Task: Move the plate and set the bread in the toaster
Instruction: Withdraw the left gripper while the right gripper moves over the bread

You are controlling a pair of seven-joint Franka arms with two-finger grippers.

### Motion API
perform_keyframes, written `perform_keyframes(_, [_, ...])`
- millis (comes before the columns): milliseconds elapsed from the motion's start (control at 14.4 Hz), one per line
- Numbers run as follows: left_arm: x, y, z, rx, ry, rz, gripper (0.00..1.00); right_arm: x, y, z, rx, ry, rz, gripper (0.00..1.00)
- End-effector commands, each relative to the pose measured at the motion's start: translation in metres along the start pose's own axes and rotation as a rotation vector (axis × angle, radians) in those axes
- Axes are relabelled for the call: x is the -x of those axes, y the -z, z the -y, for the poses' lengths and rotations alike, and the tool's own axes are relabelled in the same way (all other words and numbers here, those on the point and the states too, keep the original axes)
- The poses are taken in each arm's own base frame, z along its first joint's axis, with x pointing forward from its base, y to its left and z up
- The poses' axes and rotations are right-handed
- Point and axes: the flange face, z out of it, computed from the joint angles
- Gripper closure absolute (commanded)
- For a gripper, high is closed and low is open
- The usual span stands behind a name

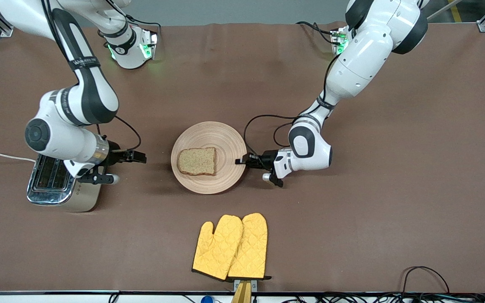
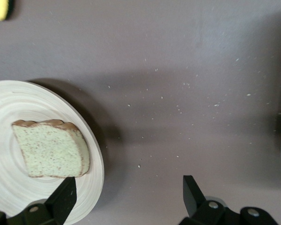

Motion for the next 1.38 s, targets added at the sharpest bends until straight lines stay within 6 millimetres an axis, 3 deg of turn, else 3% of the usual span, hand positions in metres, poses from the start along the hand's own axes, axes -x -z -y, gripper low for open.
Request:
perform_keyframes(0, [-0.005,0.004,-0.007,0.008,0.012,-0.032,0.03,0.019,-0.009,0.042,-0.001,0.034,0.001,0.0])
perform_keyframes(138, [-0.022,0.029,-0.009,0.007,0.072,-0.067,0.0,0.025,-0.026,0.065,0.008,0.056,0.012,0.0])
perform_keyframes(277, [-0.049,0.076,-0.029,-0.004,0.141,-0.104,0.0,0.03,-0.047,0.081,0.018,0.081,0.032,0.0])
perform_keyframes(484, [-0.092,0.169,-0.05,-0.101,0.21,-0.134,0.0,0.033,-0.075,0.076,0.033,0.076,0.076,0.0])
perform_keyframes(692, [-0.117,0.261,-0.076,-0.208,0.263,-0.164,0.0,0.037,-0.087,0.092,0.04,0.105,0.067,0.0])
perform_keyframes(761, [-0.121,0.29,-0.084,-0.265,0.26,-0.161,0.0,0.037,-0.094,0.092,0.039,0.104,0.053,0.02])
perform_keyframes(900, [-0.121,0.335,-0.103,-0.384,0.239,-0.149,0.0,0.057,-0.115,0.112,0.045,0.065,0.003,0.01])
perform_keyframes(1038, [-0.113,0.381,-0.127,-0.519,0.189,-0.129,0.0,0.066,-0.121,0.124,0.04,0.002,-0.044,0.01])
perform_keyframes(1315, [-0.094,0.451,-0.192,-0.721,0.117,-0.077,0.0,0.069,-0.128,0.119,0.038,0.003,-0.072,0.02])
